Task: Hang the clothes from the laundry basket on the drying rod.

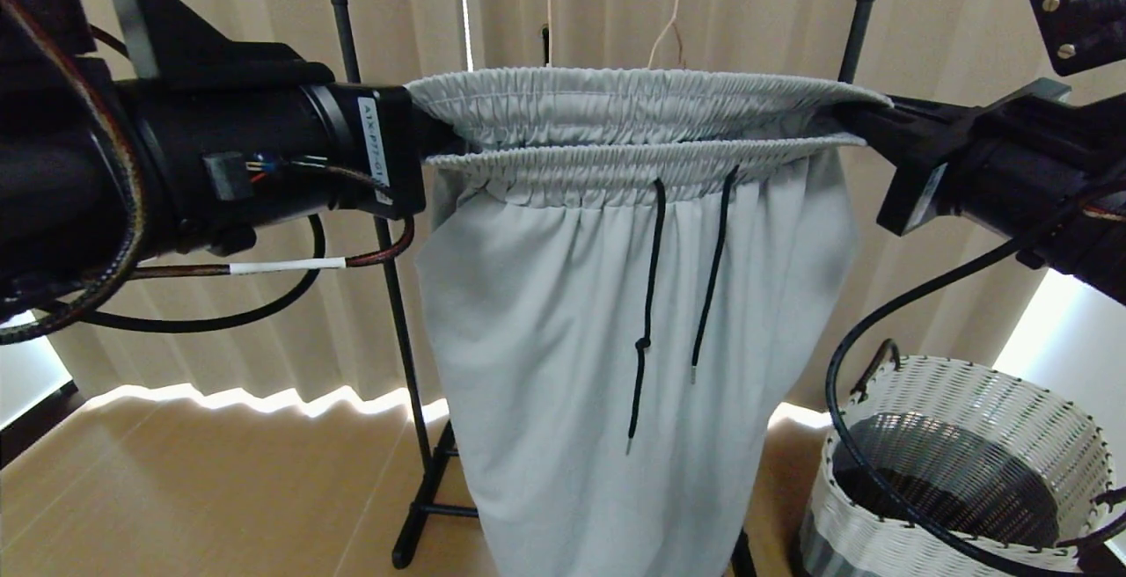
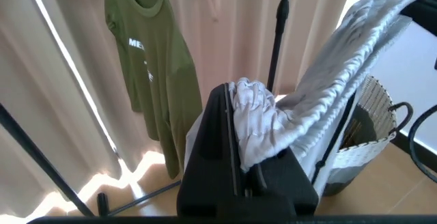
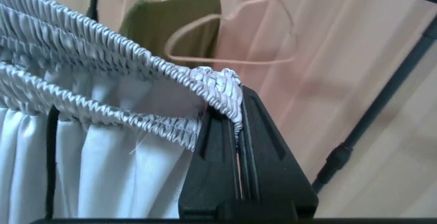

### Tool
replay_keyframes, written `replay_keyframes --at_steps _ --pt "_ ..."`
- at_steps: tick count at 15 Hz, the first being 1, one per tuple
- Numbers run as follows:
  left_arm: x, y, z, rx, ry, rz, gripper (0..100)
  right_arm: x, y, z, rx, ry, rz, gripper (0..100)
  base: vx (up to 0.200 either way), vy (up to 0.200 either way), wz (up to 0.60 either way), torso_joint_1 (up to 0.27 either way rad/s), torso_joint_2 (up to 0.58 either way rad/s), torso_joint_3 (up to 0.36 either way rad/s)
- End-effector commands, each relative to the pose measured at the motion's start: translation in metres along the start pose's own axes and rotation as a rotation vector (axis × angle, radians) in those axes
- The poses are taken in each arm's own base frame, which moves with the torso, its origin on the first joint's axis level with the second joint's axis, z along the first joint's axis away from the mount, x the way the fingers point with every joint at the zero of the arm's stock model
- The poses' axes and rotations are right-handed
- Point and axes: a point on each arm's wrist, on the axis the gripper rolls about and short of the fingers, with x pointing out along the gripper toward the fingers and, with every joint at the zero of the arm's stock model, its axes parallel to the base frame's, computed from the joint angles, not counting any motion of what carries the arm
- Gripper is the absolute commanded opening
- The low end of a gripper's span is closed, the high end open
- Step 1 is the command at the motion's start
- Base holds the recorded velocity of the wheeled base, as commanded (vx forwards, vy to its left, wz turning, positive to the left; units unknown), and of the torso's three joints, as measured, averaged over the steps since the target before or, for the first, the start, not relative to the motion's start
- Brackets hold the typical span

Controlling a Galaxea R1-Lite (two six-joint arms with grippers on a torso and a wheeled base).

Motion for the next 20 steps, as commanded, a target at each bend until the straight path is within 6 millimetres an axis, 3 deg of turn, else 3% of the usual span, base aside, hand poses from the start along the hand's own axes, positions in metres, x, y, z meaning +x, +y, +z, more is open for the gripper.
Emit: replay_keyframes --at_steps 1,6,9,15,18,19,20 --pt "0.012 -0.001 0.000 -0.005 0.009 0.002 0 -0.011 -0.004 0.007 0.001 -0.007 -0.006 0 0.000 0.000 0.00 0.000 0.00 0.000" --pt "0.052 -0.001 0.004 -0.043 -0.002 0.015 0 -0.066 -0.005 0.024 0.005 0.065 0.097 0 0.000 0.000 0.00 0.000 0.00 0.000" --pt "0.065 0.003 -0.001 -0.044 -0.001 0.033 0 -0.082 0.004 0.022 0.010 0.070 0.221 0 0.000 0.000 0.00 0.000 0.00 0.000" --pt "0.065 0.006 -0.004 -0.050 0.004 0.060 0 -0.077 0.012 0.020 0.009 0.080 0.270 0 0.000 0.000 0.00 0.000 0.00 0.000" --pt "0.047 0.012 -0.003 -0.047 0.024 0.079 0 -0.061 0.009 0.015 0.004 0.108 0.235 0 0.000 0.000 0.00 0.000 0.00 0.000" --pt "0.030 0.013 -0.001 -0.045 0.047 0.080 0 -0.050 0.006 0.013 0.001 0.124 0.204 0 0.000 0.000 0.00 0.000 0.00 0.000" --pt "0.029 0.013 0.000 -0.045 0.047 0.080 0 -0.049 0.005 0.013 0.001 0.125 0.203 0 0.000 0.000 0.00 0.000 0.00 0.000"
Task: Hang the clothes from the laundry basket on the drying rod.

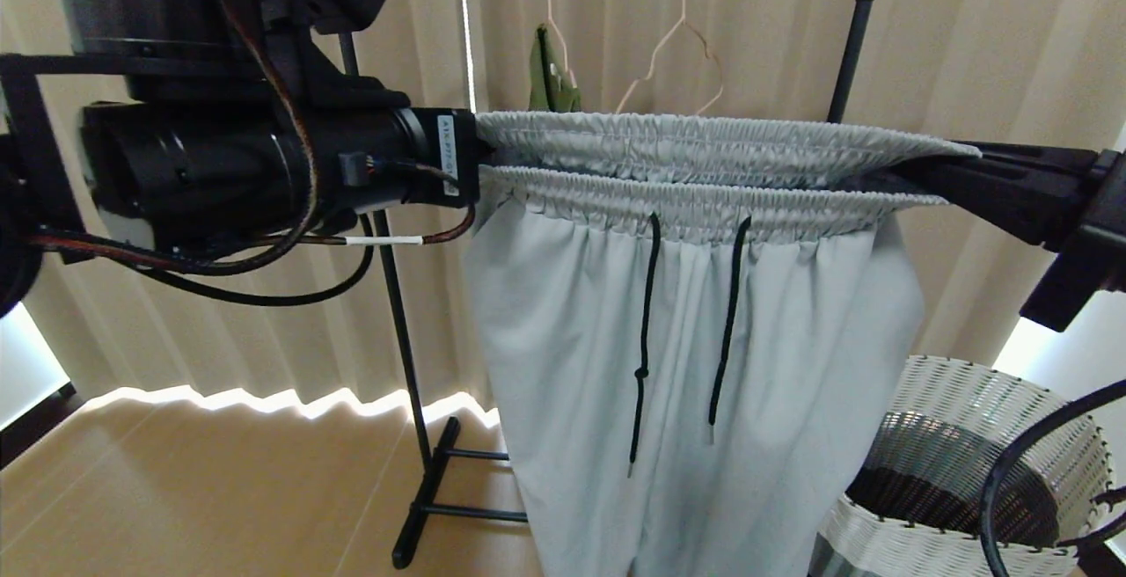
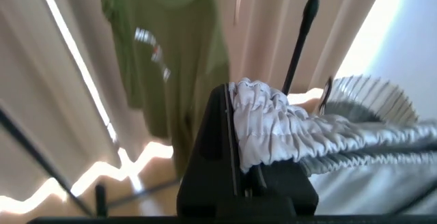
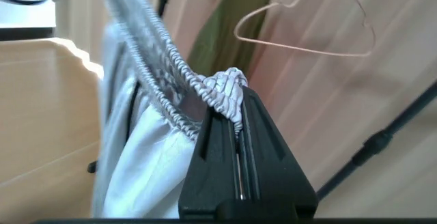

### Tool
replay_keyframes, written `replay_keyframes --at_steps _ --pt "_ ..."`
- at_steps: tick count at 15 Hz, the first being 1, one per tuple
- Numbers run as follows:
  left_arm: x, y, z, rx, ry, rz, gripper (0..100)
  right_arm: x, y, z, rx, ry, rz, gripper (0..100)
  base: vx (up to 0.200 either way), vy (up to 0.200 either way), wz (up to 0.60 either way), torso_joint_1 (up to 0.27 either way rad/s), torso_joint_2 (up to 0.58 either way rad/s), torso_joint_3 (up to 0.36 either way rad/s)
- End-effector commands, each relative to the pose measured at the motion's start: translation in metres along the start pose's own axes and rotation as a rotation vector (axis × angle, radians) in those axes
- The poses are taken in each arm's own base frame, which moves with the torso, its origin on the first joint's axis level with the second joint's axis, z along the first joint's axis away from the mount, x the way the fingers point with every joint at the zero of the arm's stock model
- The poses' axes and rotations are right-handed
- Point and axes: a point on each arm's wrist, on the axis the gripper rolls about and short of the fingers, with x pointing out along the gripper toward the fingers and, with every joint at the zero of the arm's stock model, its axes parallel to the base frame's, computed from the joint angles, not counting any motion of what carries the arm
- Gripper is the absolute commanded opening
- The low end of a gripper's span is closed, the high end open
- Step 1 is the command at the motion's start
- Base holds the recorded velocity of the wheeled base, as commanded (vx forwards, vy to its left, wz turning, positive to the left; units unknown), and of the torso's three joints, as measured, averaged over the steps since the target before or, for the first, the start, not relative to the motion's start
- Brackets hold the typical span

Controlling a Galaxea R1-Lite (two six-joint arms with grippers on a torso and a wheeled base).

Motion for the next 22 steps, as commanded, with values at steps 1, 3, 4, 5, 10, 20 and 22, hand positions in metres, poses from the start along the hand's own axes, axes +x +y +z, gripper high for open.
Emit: replay_keyframes --at_steps 1,3,4,5,10,20,22 --pt "-0.044 0.005 0.010 0.001 -0.006 -0.003 0 0.029 -0.012 -0.006 0.001 0.056 -0.049 0 0.000 0.000 0.00 0.000 0.00 0.000" --pt "-0.068 0.008 0.007 0.018 0.012 -0.007 0 0.046 -0.014 -0.006 0.003 0.066 -0.049 0 0.000 0.000 0.00 0.000 0.00 0.000" --pt "-0.077 0.009 0.003 0.035 0.017 -0.011 0 0.055 -0.014 -0.006 0.005 0.070 -0.048 0 0.000 0.000 0.00 0.000 0.00 0.000" --pt "-0.085 0.009 -0.003 0.051 0.026 -0.017 0 0.067 -0.015 -0.006 0.003 0.063 -0.051 0 0.000 0.000 0.00 0.000 0.00 0.000" --pt "-0.120 -0.006 -0.026 0.107 0.044 -0.137 0 0.101 -0.017 -0.006 0.000 0.012 -0.063 0 0.000 0.000 0.00 0.000 0.00 0.000" --pt "-0.131 -0.021 -0.033 0.120 0.040 -0.245 0 0.129 -0.020 0.005 -0.001 -0.027 -0.069 0 0.000 0.000 0.00 0.000 0.00 0.000" --pt "-0.130 -0.019 -0.024 0.115 0.013 -0.224 0 0.116 -0.022 0.014 -0.003 -0.050 -0.079 0 0.000 0.000 0.00 0.000 0.00 0.000"
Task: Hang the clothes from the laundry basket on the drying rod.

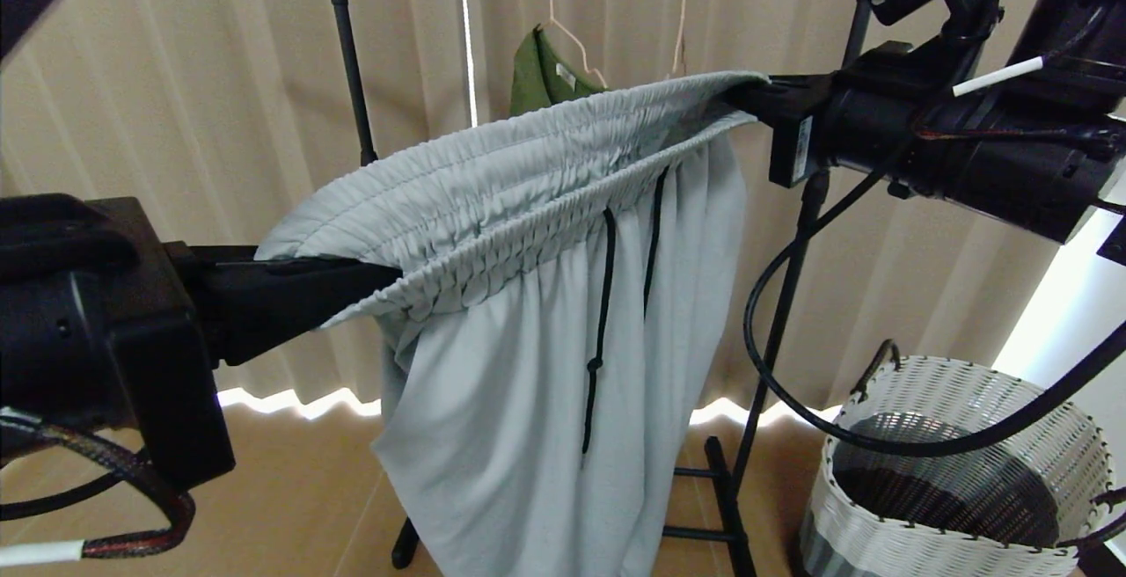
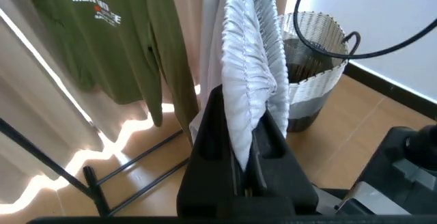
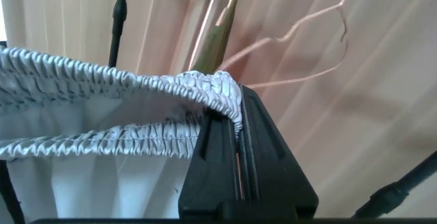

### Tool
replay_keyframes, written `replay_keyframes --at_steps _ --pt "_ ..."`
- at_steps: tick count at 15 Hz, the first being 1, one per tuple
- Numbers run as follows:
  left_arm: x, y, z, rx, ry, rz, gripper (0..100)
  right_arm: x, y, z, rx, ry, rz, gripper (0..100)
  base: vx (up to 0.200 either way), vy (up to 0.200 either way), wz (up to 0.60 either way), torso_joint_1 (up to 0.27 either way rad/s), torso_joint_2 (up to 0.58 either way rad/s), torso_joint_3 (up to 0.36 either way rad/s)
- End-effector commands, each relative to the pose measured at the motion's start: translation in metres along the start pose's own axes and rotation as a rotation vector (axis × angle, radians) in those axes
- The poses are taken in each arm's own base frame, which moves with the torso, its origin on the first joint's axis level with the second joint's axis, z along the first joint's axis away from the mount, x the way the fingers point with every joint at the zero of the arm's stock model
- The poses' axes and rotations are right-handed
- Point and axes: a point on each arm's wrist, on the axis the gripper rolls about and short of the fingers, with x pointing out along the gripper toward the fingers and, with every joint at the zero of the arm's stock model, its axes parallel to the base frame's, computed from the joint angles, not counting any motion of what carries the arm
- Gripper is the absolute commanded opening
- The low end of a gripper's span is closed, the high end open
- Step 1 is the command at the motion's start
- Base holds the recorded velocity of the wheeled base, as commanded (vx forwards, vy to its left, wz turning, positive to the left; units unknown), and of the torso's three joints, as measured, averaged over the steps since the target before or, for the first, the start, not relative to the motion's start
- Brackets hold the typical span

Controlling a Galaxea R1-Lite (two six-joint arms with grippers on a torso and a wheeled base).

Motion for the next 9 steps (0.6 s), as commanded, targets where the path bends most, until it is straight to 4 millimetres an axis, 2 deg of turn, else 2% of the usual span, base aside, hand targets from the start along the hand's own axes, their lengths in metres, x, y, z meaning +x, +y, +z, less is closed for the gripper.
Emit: replay_keyframes --at_steps 1,4,5,7,8,9 --pt "0.002 0.010 0.013 -0.011 -0.034 0.059 0 -0.018 -0.004 0.014 -0.002 -0.036 -0.012 0 0.000 0.000 0.00 0.000 0.00 0.000" --pt "0.022 0.031 0.032 -0.031 -0.054 0.173 0 -0.036 -0.008 0.029 -0.003 -0.082 -0.028 0 0.000 0.000 0.00 0.000 0.00 0.000" --pt "0.038 0.046 0.039 -0.038 -0.050 0.240 0 -0.048 -0.010 0.033 -0.002 -0.071 -0.027 0 0.000 0.000 0.00 0.000 0.00 0.000" --pt "0.055 0.062 0.038 -0.039 -0.032 0.301 0 -0.073 -0.007 0.024 -0.003 0.009 -0.005 0 0.000 0.000 0.00 0.000 0.00 0.000" --pt "0.061 0.064 0.035 -0.042 -0.037 0.305 0 -0.085 -0.004 0.012 -0.003 0.061 0.012 0 0.000 0.000 0.00 0.000 0.00 0.000" --pt "0.063 0.064 0.033 -0.044 -0.039 0.305 0 -0.089 -0.003 0.006 -0.003 0.072 0.017 0 0.000 0.000 0.00 0.000 0.00 0.000"
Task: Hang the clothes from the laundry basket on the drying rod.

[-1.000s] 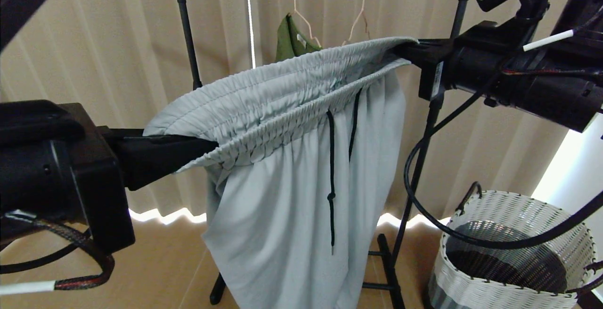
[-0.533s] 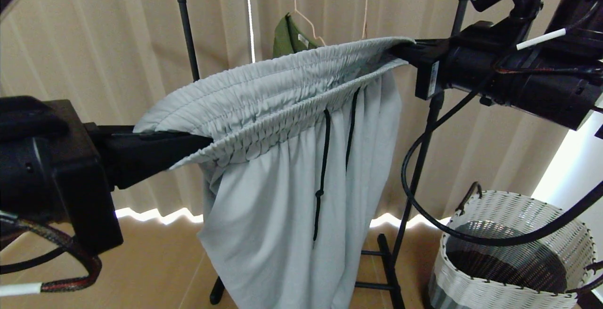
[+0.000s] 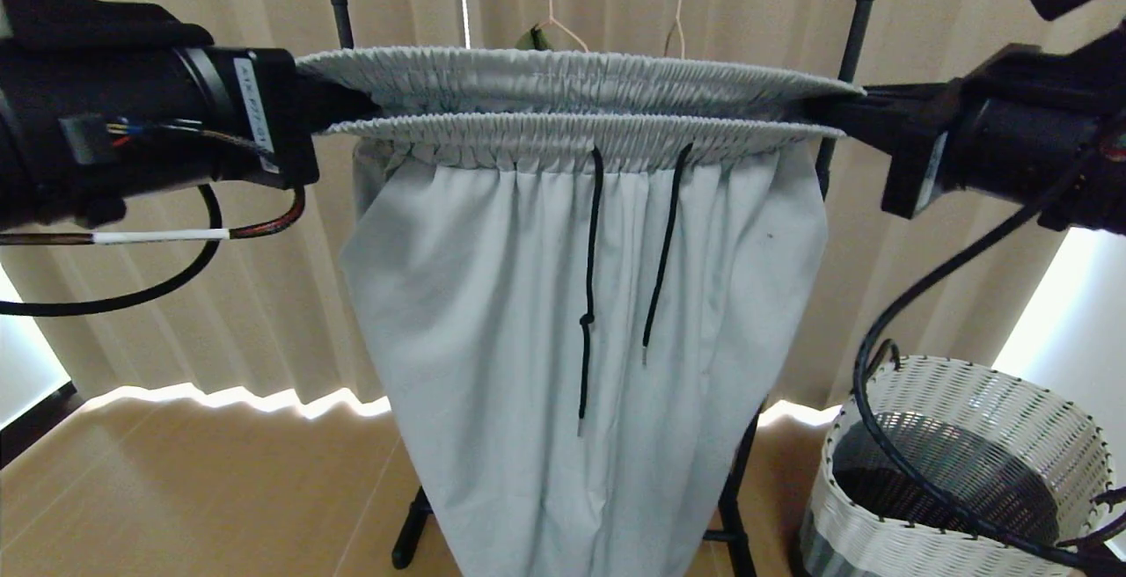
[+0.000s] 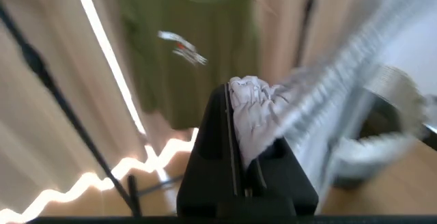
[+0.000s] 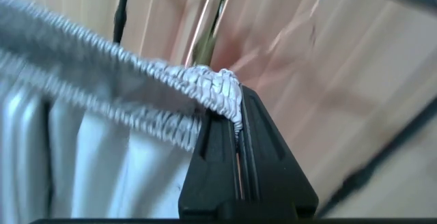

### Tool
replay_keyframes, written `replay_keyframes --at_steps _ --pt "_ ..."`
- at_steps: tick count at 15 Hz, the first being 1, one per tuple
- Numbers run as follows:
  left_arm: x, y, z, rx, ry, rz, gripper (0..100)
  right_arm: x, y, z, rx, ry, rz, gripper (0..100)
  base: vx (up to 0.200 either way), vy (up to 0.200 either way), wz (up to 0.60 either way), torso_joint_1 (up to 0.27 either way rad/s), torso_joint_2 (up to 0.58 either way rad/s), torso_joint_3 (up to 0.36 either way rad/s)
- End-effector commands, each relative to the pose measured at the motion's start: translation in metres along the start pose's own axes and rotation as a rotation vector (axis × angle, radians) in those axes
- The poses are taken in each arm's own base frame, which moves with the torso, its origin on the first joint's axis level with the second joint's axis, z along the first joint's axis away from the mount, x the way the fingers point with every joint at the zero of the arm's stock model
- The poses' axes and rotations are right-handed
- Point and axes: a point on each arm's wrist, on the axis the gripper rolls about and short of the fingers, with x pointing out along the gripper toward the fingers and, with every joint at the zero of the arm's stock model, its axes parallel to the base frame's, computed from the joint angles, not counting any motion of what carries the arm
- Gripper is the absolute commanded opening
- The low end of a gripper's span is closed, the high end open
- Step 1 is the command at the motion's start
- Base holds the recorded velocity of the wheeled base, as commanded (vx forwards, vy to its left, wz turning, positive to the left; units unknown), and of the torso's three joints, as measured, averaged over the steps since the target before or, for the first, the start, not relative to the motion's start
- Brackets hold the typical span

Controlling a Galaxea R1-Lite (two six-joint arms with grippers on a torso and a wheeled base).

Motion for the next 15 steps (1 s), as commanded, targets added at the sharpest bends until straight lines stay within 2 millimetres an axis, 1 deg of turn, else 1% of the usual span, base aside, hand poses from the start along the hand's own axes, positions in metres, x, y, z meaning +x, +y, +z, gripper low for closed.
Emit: replay_keyframes --at_steps 1,4,6,8,10,12,15 --pt "0.020 0.001 -0.012 0.003 0.028 0.013 0 -0.027 0.002 -0.007 0.000 0.002 0.004 0 0.000 0.000 0.00 0.000 0.00 0.000" --pt "0.018 -0.002 -0.009 0.016 -0.004 0.000 0 -0.026 0.000 0.000 0.000 -0.026 -0.002 0 0.000 0.000 0.00 0.000 0.00 0.000" --pt "0.018 -0.007 -0.014 0.025 0.015 -0.016 0 -0.025 0.001 -0.004 0.000 -0.014 0.001 0 0.000 0.000 0.00 0.000 0.00 0.000" --pt "0.015 -0.009 -0.014 0.027 0.013 -0.028 0 -0.024 0.001 -0.004 0.000 -0.012 0.002 0 0.000 0.000 0.00 0.000 0.00 0.000" --pt "0.013 -0.009 -0.014 0.027 0.011 -0.031 0 -0.024 0.001 -0.003 0.000 -0.015 0.001 0 0.000 0.000 0.00 0.000 0.00 0.000" --pt "0.013 -0.010 -0.021 0.031 0.031 -0.032 0 -0.024 0.002 -0.005 0.000 -0.007 0.005 0 0.000 0.000 0.00 0.000 0.00 0.000" --pt "0.010 -0.009 -0.020 0.037 0.026 -0.032 0 -0.024 0.001 -0.004 0.000 -0.005 0.005 0 0.000 0.000 0.00 0.000 0.00 0.000"
